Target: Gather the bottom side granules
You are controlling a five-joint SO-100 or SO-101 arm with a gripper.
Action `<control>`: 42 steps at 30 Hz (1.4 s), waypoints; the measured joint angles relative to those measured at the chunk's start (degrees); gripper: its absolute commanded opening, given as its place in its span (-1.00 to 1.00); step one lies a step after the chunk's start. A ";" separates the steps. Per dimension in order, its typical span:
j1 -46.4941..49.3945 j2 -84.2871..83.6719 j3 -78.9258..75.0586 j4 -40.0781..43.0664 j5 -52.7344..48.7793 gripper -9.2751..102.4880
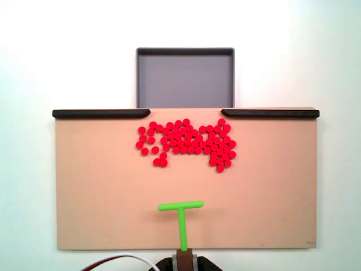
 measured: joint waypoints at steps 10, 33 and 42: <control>3.69 -2.99 0.00 0.00 1.32 -0.84; 3.34 -2.99 0.00 0.00 1.32 -0.84; 3.34 -2.99 0.00 0.00 1.32 -0.84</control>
